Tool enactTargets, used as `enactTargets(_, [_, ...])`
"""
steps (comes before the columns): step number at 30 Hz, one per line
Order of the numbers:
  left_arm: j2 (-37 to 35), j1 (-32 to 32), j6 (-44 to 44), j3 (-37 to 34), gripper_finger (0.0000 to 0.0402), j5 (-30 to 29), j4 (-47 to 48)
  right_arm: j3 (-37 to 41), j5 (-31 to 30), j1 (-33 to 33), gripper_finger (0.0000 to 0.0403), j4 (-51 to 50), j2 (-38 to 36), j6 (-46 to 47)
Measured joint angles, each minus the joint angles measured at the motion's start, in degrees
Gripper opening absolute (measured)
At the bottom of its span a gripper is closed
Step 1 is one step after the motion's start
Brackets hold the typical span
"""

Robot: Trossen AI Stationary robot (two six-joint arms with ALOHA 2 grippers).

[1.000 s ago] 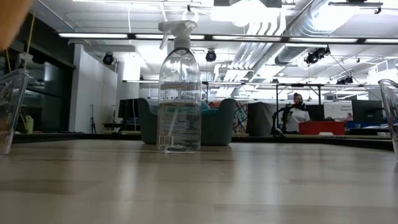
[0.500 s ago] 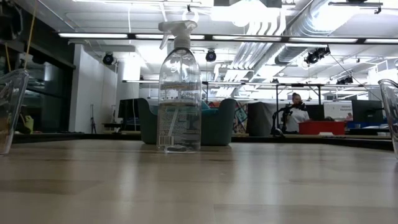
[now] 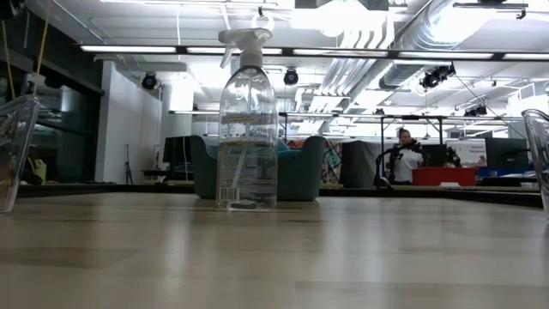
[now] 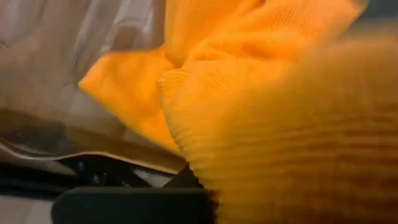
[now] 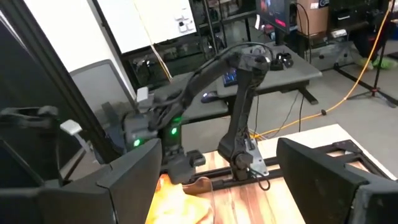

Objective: Sort microfiber towel by color & place in baskets
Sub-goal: Put the orange microfiber towel into the left transparent bin

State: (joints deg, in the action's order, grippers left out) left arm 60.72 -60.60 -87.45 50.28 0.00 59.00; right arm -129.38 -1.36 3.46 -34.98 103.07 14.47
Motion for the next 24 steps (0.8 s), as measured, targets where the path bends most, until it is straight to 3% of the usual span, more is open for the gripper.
enactTargets(5, [8.9, -0.8, 6.5, 0.0, 0.0, 4.5, 0.7, 0.0, 0.0, -0.8, 0.0314, 0.0, 0.0, 0.1])
enactTargets(15, [19.0, 2.2, 22.0, 0.0, 0.0, -5.0, -5.0, 0.0, -0.1, -1.2, 0.0314, 0.0, 0.0, 0.2])
enactTargets(24, [24.6, 3.8, 23.1, -7.1, 0.0, -2.3, -25.4, 0.0, -2.1, -1.2, 0.0314, -2.2, 0.0, 1.1])
